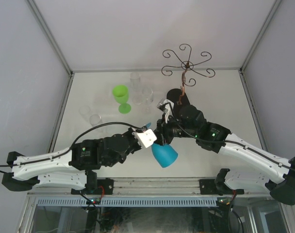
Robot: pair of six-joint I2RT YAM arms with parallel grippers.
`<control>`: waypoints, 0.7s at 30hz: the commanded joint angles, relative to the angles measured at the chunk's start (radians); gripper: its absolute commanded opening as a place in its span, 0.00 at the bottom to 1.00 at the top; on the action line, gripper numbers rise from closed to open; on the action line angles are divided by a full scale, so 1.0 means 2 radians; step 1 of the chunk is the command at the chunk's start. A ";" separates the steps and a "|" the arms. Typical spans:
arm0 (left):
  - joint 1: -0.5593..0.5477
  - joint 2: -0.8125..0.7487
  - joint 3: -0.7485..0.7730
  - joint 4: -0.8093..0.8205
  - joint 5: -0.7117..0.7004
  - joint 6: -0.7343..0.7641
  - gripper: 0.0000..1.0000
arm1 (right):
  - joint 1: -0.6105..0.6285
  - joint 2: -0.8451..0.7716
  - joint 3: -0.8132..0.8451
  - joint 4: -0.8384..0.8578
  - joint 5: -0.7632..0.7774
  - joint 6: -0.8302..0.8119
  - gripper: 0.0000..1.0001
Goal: Place the wine glass upside down on the wine glass rack
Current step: Turn the wine glass upside down at the wine rack.
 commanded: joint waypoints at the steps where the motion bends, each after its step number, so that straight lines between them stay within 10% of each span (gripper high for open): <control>1: -0.004 -0.009 0.035 0.020 -0.018 0.007 0.00 | 0.009 -0.011 -0.011 0.033 0.013 0.004 0.32; 13: -0.004 -0.008 0.034 0.020 -0.040 0.006 0.00 | 0.018 -0.022 -0.022 0.053 0.035 0.001 0.00; 21: -0.004 -0.024 0.036 0.024 -0.037 -0.005 0.02 | 0.023 -0.040 -0.031 0.080 0.059 -0.001 0.00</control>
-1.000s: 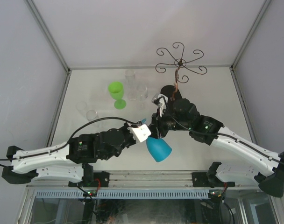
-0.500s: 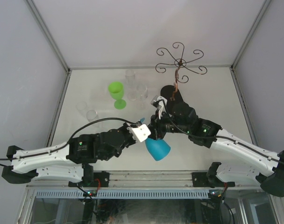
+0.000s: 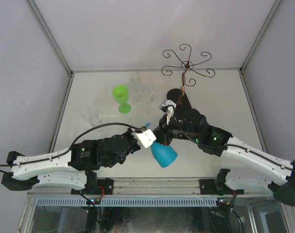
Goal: Place the wine glass upside down on the wine glass rack
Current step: Turn the wine glass upside down at the wine rack.
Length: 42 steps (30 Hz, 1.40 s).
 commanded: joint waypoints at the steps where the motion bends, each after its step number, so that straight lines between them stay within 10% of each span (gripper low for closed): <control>1: -0.001 -0.023 0.036 0.029 -0.022 -0.005 0.05 | 0.004 -0.022 -0.002 0.029 0.026 -0.001 0.00; 19: 0.002 -0.063 0.023 0.057 -0.045 -0.053 0.57 | 0.003 -0.075 -0.045 0.071 0.112 -0.003 0.00; 34: 0.236 -0.041 0.060 0.000 0.184 -0.176 0.80 | 0.004 -0.196 -0.123 0.070 0.218 -0.070 0.00; 42: 0.245 -0.003 0.077 -0.034 0.182 -0.187 1.00 | -0.001 -0.283 -0.200 0.137 0.275 -0.117 0.00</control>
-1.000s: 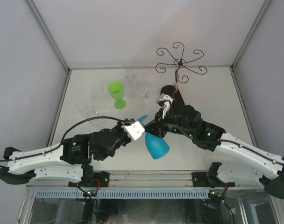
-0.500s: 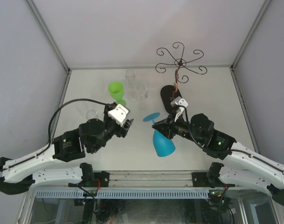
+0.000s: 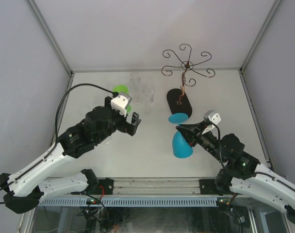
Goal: Place the wine glass upside down on the wine glass rack
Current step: Turn the wine glass upside down at the wine rack.
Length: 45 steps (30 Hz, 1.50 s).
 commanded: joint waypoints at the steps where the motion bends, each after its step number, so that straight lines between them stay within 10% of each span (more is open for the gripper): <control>1: 0.003 0.017 0.040 -0.019 0.020 -0.017 1.00 | -0.005 -0.026 -0.035 0.082 0.043 -0.052 0.00; 28: 0.003 0.080 0.062 -0.062 -0.083 -0.021 1.00 | -0.055 -0.104 -0.130 0.218 0.107 -0.138 0.00; 45: 0.003 -0.025 -0.027 -0.020 -0.024 0.005 1.00 | -0.401 0.012 -0.113 0.364 -0.221 -0.021 0.00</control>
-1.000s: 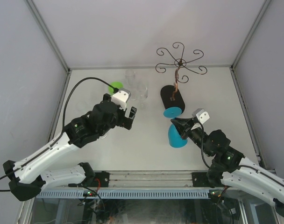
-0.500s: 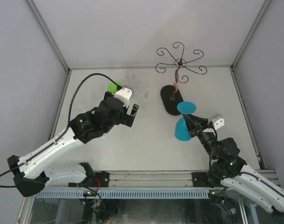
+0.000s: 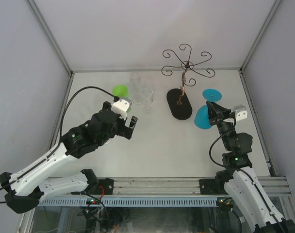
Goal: Place the wine glass upside down on the wine glass rack
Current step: Turn the wine glass upside down at the wine rack.
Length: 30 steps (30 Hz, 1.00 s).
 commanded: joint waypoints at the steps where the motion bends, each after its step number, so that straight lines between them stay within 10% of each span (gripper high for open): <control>1: 0.003 -0.066 -0.030 0.059 0.029 0.024 1.00 | -0.046 0.035 0.027 0.070 -0.117 0.049 0.00; 30: 0.154 -0.010 0.065 0.128 0.162 0.002 1.00 | -0.096 0.211 0.075 0.219 -0.204 0.033 0.00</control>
